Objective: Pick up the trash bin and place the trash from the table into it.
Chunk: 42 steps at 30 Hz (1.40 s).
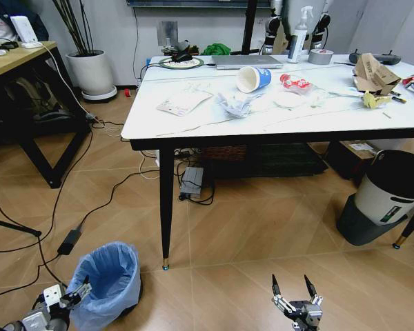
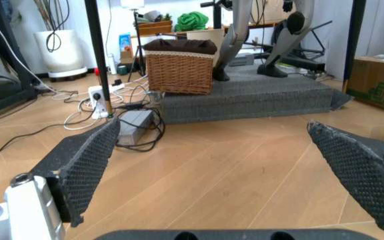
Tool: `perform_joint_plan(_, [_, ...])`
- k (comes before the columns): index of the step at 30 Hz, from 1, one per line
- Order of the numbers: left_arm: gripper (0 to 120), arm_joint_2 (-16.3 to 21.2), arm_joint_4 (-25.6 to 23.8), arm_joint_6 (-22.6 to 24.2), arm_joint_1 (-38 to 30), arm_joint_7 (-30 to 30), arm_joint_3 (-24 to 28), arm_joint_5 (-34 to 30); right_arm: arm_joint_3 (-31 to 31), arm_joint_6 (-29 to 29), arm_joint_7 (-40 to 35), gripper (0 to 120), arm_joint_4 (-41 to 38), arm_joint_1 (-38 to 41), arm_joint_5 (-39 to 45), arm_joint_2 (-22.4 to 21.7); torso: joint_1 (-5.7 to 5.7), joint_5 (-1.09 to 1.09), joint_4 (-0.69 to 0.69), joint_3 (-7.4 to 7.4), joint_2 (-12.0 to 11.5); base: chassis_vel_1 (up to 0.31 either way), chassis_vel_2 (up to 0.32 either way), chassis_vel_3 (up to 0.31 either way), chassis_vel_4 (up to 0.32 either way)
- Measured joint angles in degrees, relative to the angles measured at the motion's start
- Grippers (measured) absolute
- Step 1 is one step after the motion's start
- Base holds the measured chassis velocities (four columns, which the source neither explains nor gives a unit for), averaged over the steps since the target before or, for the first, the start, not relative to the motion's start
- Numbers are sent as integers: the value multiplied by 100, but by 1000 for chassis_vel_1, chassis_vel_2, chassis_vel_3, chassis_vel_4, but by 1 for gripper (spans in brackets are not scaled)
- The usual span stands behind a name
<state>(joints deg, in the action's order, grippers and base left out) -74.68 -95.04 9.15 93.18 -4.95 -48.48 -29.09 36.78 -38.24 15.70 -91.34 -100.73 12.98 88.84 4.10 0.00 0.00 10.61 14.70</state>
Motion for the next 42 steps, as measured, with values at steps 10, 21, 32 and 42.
perform_joint_plan(10, [91, -10, 142, 260, -108, -115, 79, -161, 9, 31, -8, 100, 41, 67, 29, -37, 1, 0, 0, 2, 3, 0, 0, 0, 0])
perform_joint_plan(21, [53, -85, 203, 371, -82, -123, 70, -135, -27, 84, -19, 100, 31, 109, 91, -104, 1, 0, 0, 3, 4, 0, 0, 0, 0])
perform_joint_plan(32, [12, -126, 206, 389, -18, -117, 32, -155, -44, 105, -25, 100, -19, 100, 117, -164, 2, 0, 0, 4, 5, 0, 0, 0, 0])
perform_joint_plan(42, [0, -153, 224, 388, 15, 14, 1, -145, -47, 152, -33, 100, -71, 100, 135, -227, 1, 1, -1, 4, 7, 0, 0, 0, 0])
